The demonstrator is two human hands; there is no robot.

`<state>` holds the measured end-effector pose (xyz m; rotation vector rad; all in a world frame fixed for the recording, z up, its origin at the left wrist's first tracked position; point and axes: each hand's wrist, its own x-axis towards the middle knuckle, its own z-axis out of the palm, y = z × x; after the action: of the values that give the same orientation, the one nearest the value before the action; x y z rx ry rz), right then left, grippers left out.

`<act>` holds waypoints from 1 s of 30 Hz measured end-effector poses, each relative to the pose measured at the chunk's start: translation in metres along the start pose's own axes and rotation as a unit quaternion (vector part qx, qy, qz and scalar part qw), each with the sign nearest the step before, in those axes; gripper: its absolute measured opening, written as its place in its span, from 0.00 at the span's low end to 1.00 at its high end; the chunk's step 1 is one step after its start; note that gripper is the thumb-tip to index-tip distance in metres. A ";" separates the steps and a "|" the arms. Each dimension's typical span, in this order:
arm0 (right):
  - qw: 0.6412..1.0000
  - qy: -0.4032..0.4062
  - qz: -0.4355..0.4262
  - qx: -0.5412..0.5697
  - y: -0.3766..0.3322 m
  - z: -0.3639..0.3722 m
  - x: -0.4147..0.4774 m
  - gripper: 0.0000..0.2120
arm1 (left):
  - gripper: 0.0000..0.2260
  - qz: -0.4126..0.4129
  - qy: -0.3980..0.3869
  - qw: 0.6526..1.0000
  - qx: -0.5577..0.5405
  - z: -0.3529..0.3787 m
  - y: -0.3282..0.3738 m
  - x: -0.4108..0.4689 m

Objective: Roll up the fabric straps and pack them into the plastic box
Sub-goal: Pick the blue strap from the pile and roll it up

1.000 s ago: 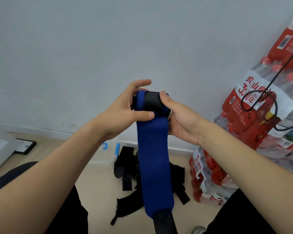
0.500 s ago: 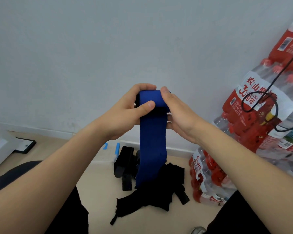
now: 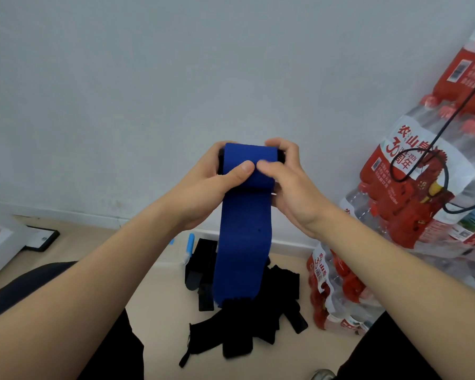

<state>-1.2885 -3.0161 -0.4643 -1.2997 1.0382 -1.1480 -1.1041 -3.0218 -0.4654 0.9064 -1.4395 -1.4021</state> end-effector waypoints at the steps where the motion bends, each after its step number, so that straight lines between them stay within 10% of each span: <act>1: 0.999 0.041 0.000 0.027 -0.001 0.004 0.000 0.24 | 0.18 0.009 -0.001 1.000 0.006 0.002 0.001 0.000; 5: 0.982 0.128 0.094 0.105 0.000 0.014 0.002 0.40 | 0.19 0.054 -0.007 0.998 0.040 0.013 -0.001 -0.003; 12: 0.988 0.065 0.113 -0.079 -0.013 -0.003 0.005 0.46 | 0.20 0.098 -0.036 0.988 0.116 0.009 0.000 -0.002; 21: 0.996 -0.013 -0.012 -0.091 -0.009 -0.001 0.002 0.13 | 0.24 -0.050 -0.053 0.997 -0.004 -0.005 0.003 0.002; 30: 0.992 -0.020 0.125 -0.012 -0.011 -0.001 -0.001 0.20 | 0.19 0.019 0.043 0.999 0.023 -0.012 0.000 0.004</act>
<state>-1.2898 -3.0144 -0.4538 -1.1699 1.1521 -0.9189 -1.0943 -3.0295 -0.4656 0.9527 -1.4226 -1.2905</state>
